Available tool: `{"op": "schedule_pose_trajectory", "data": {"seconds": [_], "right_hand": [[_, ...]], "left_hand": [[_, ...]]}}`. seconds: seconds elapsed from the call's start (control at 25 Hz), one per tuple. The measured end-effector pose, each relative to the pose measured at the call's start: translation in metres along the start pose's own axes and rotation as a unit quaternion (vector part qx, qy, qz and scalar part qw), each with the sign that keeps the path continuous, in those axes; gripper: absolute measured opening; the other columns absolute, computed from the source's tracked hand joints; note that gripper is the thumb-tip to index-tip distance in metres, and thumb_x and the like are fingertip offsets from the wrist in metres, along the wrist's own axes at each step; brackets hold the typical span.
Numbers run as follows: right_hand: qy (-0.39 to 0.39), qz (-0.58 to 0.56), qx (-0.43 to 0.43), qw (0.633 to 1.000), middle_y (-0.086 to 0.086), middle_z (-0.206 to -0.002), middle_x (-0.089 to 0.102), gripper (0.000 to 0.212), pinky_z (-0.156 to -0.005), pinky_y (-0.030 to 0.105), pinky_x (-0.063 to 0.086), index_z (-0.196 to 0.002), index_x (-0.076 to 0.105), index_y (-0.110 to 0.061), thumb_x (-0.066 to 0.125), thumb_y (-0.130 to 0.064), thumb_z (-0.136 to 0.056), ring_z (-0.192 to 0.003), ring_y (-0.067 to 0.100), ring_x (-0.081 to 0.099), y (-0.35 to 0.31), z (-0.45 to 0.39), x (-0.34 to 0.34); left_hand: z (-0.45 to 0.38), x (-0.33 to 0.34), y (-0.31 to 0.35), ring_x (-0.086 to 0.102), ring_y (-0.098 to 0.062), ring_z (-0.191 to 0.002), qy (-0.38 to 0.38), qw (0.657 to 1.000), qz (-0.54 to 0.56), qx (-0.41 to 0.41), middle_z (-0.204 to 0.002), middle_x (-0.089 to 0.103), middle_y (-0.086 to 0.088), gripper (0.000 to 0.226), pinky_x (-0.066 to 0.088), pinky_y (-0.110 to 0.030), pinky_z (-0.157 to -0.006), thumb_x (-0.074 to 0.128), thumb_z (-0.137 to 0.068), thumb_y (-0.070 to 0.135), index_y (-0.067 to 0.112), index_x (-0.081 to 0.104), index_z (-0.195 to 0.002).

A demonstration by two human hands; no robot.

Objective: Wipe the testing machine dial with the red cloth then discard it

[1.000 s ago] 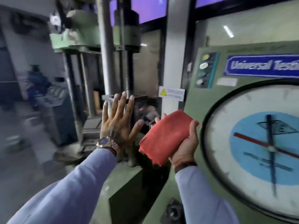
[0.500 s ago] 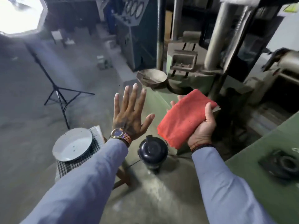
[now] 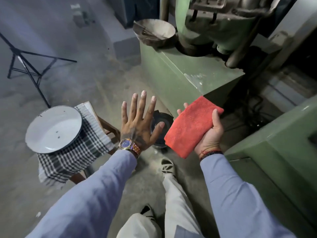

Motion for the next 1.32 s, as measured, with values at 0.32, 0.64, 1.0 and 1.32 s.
{"op": "schedule_pose_trajectory", "data": {"seconds": [0.32,0.64,1.0,1.32], "right_hand": [[-0.01,-0.006,0.057,0.998,0.022,-0.171,0.05,0.094,-0.133,0.073,0.022,-0.158,0.058,0.0,0.052,-0.074,-0.101,-0.16,0.05,0.043,0.024,-0.076,-0.018],[0.025,-0.014,0.151,0.988,0.019,-0.171,0.052,0.096,-0.135,0.07,0.023,-0.157,0.061,-0.002,0.061,-0.076,-0.096,-0.161,0.047,0.044,0.039,-0.144,-0.044],[0.108,-0.043,0.187,0.976,0.017,-0.164,0.061,0.091,-0.129,0.061,0.04,-0.154,0.065,-0.006,0.06,-0.076,-0.097,-0.156,0.044,0.052,0.081,-0.137,-0.082],[0.303,0.027,0.237,0.923,0.024,-0.152,0.068,0.119,-0.115,0.061,0.049,-0.162,0.056,-0.018,0.053,-0.101,-0.077,-0.144,0.043,0.061,0.133,-0.188,-0.119]], "left_hand": [[-0.038,0.059,-0.032,0.002,-0.034,-0.173,-0.038,0.999,0.012,-0.03,-0.186,0.009,-0.008,0.084,-0.007,-0.058,-0.137,0.018,-0.106,0.073,0.027,0.015,-0.177],[-0.094,0.113,-0.057,0.004,-0.034,-0.173,-0.068,0.997,-0.01,-0.045,-0.187,0.008,-0.006,0.084,0.004,-0.064,-0.138,0.024,-0.106,0.071,0.027,0.014,-0.177],[-0.065,0.14,-0.069,0.007,-0.034,-0.173,-0.124,0.991,-0.02,-0.051,-0.186,0.01,-0.007,0.086,0.009,-0.067,-0.137,0.025,-0.106,0.073,0.026,0.017,-0.177],[-0.037,0.193,-0.079,0.009,-0.032,-0.173,-0.113,0.993,-0.01,-0.042,-0.187,0.011,-0.005,0.087,0.014,-0.067,-0.135,0.034,-0.104,0.073,0.027,0.019,-0.177]]}}
Point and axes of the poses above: each hand's wrist, its own z-axis away from the middle knuckle, its own x-axis out of the palm, y = z × x, the point moved 5 cm from there along -z, towards the middle knuckle
